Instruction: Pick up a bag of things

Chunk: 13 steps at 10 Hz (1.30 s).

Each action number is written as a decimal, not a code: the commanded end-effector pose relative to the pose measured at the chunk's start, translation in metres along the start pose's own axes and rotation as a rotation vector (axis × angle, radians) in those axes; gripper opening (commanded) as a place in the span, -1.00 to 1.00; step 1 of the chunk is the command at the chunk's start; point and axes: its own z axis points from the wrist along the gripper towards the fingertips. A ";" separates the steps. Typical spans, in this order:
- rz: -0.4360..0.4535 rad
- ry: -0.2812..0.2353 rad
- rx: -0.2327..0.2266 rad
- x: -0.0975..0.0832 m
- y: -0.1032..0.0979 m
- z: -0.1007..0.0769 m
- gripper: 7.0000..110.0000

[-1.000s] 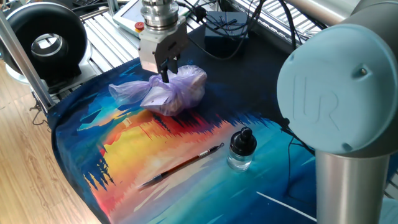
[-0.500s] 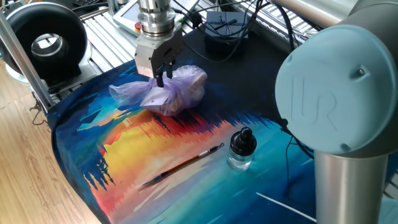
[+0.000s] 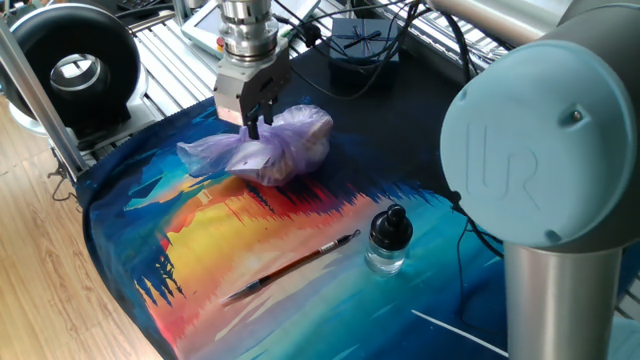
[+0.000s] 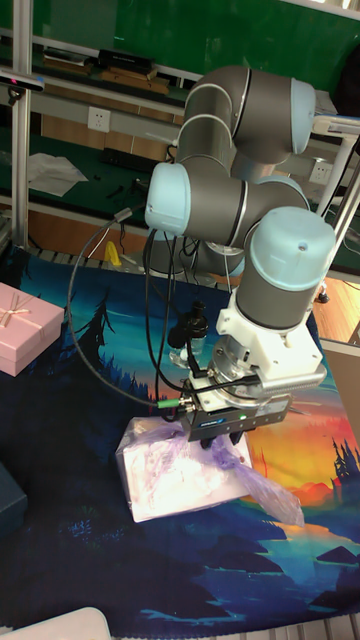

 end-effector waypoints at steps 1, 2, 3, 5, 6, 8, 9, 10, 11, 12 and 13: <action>-0.025 0.016 0.014 0.007 -0.003 -0.004 -0.28; -0.032 0.041 0.031 0.015 -0.004 -0.002 -0.28; -0.040 0.063 0.048 0.021 -0.008 0.000 -0.28; -0.050 0.050 0.025 0.018 -0.006 0.006 -0.28; -0.048 0.047 0.021 0.015 -0.005 0.007 -0.28; -0.042 0.034 0.004 0.005 0.004 0.007 -0.28; -0.039 0.029 0.001 0.001 0.007 0.008 -0.28; -0.040 0.024 0.006 -0.002 0.005 0.013 -0.28; -0.041 0.022 0.007 -0.005 0.004 0.018 -0.28; -0.042 0.018 0.010 -0.008 0.002 0.023 -0.28; -0.043 0.017 0.012 -0.008 0.002 0.025 -0.28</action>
